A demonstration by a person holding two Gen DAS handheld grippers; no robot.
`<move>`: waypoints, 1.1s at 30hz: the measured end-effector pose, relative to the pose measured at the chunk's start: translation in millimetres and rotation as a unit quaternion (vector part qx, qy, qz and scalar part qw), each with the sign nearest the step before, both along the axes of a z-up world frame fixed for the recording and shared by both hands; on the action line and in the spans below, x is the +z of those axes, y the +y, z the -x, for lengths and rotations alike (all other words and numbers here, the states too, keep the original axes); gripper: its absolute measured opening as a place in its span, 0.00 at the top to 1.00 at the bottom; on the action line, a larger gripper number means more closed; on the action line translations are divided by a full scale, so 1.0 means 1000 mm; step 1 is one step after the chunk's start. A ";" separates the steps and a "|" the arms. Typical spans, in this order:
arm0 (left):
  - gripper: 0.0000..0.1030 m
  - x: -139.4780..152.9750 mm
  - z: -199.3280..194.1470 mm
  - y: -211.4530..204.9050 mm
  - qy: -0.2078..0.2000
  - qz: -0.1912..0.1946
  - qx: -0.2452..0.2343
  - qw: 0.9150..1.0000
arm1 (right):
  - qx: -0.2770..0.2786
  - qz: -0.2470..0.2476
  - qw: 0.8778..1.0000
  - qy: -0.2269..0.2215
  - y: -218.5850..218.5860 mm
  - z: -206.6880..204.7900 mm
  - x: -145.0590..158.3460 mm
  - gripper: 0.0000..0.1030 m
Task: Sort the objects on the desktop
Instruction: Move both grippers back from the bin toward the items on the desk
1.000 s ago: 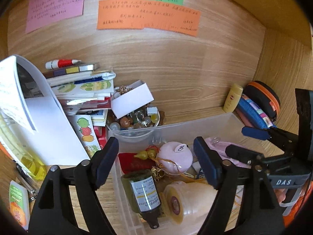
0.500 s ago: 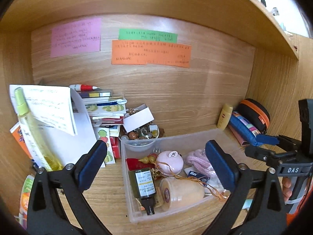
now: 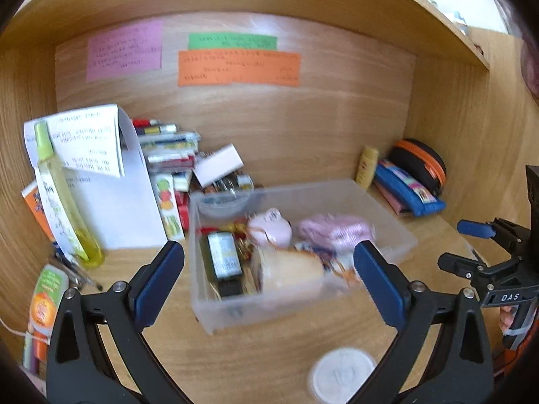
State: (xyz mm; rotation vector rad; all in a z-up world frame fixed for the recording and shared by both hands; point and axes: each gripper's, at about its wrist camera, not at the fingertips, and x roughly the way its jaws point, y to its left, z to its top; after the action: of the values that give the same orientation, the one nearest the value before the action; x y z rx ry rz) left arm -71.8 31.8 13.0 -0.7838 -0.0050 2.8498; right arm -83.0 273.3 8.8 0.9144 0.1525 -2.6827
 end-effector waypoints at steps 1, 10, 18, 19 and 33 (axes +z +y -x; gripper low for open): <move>0.01 -0.004 -0.003 0.002 -0.006 0.003 -0.002 1.000 | -0.002 -0.002 1.000 -0.004 0.002 -0.004 -0.004 0.15; 0.01 -0.039 -0.027 0.012 -0.061 0.006 -0.022 0.998 | -0.002 -0.008 0.999 -0.051 0.008 -0.027 -0.041 0.15; 0.01 -0.074 -0.039 0.019 -0.138 -0.017 -0.056 0.989 | 0.010 0.000 0.998 -0.068 -0.001 -0.051 -0.058 0.15; 0.01 -0.077 -0.040 0.021 -0.145 -0.020 -0.061 0.987 | 0.013 0.003 0.997 -0.073 -0.002 -0.051 -0.060 0.15; 0.01 -0.090 -0.031 0.045 -0.176 0.007 -0.078 0.981 | 0.059 -0.007 0.993 -0.099 -0.021 -0.052 -0.074 0.35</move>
State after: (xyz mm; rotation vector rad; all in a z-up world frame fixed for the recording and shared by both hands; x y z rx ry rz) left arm -40.4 76.5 -76.7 -1.2244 0.0273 2.5330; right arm -31.5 252.7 -65.1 1.1330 0.1749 -2.4687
